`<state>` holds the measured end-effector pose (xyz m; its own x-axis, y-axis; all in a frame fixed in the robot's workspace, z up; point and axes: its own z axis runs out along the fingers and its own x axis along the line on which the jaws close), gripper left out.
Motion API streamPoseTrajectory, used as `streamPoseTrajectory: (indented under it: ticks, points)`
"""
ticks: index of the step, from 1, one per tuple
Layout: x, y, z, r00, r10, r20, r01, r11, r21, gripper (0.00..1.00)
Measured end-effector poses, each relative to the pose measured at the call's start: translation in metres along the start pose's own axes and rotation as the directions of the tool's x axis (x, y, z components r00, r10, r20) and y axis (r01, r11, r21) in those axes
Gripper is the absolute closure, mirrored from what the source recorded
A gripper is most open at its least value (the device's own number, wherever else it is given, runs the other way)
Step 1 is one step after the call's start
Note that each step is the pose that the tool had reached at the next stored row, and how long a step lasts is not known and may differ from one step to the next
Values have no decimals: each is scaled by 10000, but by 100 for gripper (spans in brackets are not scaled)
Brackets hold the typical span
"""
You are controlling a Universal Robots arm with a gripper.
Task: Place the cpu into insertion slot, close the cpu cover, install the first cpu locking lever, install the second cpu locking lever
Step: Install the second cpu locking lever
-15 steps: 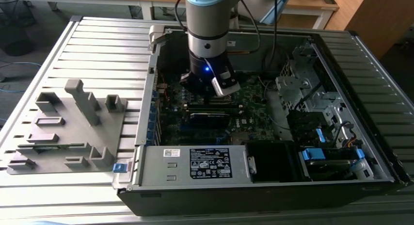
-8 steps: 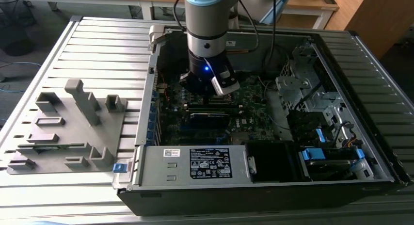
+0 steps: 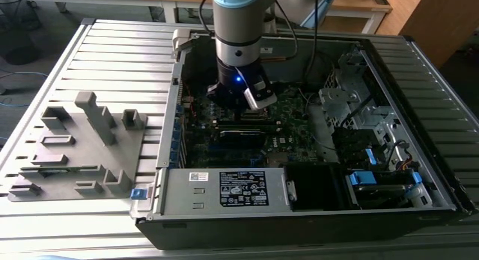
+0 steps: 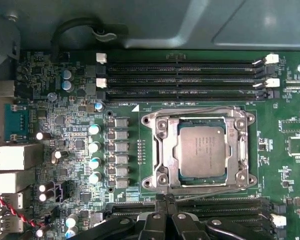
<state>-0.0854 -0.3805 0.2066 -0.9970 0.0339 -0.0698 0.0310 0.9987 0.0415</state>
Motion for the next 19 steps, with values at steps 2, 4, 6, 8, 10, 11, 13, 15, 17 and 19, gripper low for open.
streamPoseTrajectory:
  ticks: [2, 4, 6, 8, 10, 11, 13, 15, 17, 19]
  points:
    - [4, 0, 8, 10000, -66, -3, 66, 10000, -10, 89]
    - [7, -1, 21, 9998, -210, -9, 210, 9998, -26, 89]
    - [10, -1, 37, 9991, -415, -16, 415, 9991, -46, 89]
    - [13, -3, 48, 9980, -635, -26, 635, 9980, -61, 89]
    - [14, -3, 51, 9969, -782, -32, 782, 9969, -69, 89]
    - [15, -3, 51, 9967, -814, -34, 813, 9967, -72, 89]
    - [28, -3, 51, 9893, -1457, -54, 1456, 9893, -123, 89]
    - [28, -3, 51, 9892, -1467, -54, 1466, 9891, -124, 89]
    - [28, -3, 51, 9890, -1476, -54, 1475, 9890, -125, 89]
    - [28, -3, 51, 9889, -1487, -54, 1486, 9888, -125, 89]
